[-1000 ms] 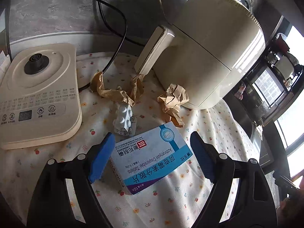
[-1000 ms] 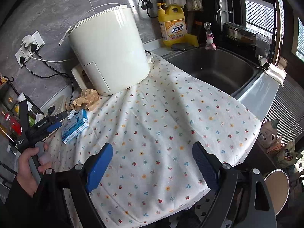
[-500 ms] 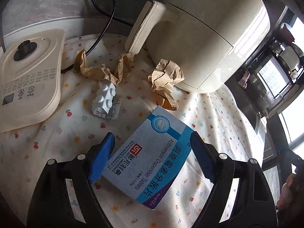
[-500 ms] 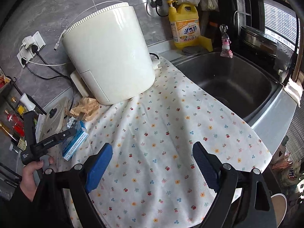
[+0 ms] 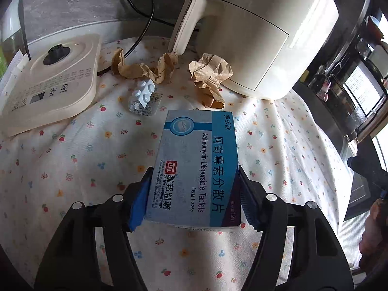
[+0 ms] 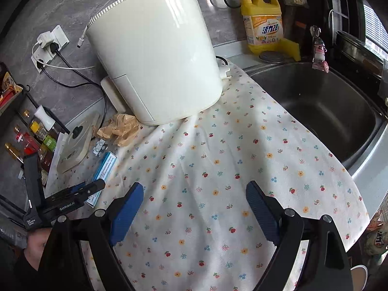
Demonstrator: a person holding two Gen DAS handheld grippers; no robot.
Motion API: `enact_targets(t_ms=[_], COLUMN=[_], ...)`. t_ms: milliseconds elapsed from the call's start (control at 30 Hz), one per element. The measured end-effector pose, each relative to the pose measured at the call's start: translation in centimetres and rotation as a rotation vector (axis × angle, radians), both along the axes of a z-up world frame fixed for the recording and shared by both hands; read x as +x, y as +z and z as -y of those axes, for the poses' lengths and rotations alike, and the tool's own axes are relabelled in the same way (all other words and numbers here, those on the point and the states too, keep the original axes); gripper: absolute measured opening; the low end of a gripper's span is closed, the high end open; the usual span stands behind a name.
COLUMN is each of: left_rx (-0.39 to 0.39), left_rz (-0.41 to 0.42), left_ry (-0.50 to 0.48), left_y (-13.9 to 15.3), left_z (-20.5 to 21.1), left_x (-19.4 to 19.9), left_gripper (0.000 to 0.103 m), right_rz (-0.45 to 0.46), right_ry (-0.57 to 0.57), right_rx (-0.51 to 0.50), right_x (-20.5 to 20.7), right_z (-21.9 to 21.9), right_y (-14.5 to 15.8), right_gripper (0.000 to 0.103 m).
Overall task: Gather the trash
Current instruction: 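Grasp the blue-and-white medicine box with the left tool and lift it, then grasp the crumpled brown paper with the right tool while the left tool holds the box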
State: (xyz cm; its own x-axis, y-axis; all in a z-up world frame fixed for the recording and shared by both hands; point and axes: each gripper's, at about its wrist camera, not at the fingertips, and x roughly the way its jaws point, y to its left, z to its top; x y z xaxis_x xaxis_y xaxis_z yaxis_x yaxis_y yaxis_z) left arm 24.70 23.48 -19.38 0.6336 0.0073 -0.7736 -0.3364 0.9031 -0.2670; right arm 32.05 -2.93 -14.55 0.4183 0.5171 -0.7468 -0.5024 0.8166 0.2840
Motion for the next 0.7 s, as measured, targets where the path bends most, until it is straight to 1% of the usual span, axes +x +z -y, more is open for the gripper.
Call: enact_targets(t_ms=[167, 367, 467, 600, 700], left_rx=[-0.015, -0.003, -0.009, -0.023, -0.03], left_rz=[0.031, 0.046, 0.061, 0.069, 0.071], left_ry=[0.138, 0.28, 0.346, 0.42, 0.458], left_y=[1.6, 2.8, 2.9, 2.7, 2.5], left_z=[-1.8, -4.3, -5.4, -6.3, -6.8], left_x=[-3.7, -7.9, -10.1, -12.0, -13.0], left_gripper=[0.065, 0.065, 0.065, 0.065, 0.065], right_rz=[0.003, 0.02, 0.037, 0.07, 0.068], right_ry=[0.113, 0.24, 0.285, 0.344, 0.357], right_rx=[0.006, -0.011, -0.023, -0.05, -0.059], right_x=[0.5, 0.7, 0.4, -0.1, 0.1], right_z=[-4.0, -9.4, -11.8, -14.8, -16.8], right_y=[-0.2, -0.4, -0.6, -1.0, -1.2], right_gripper=[0.084, 0.071, 0.068, 0.065, 0.061])
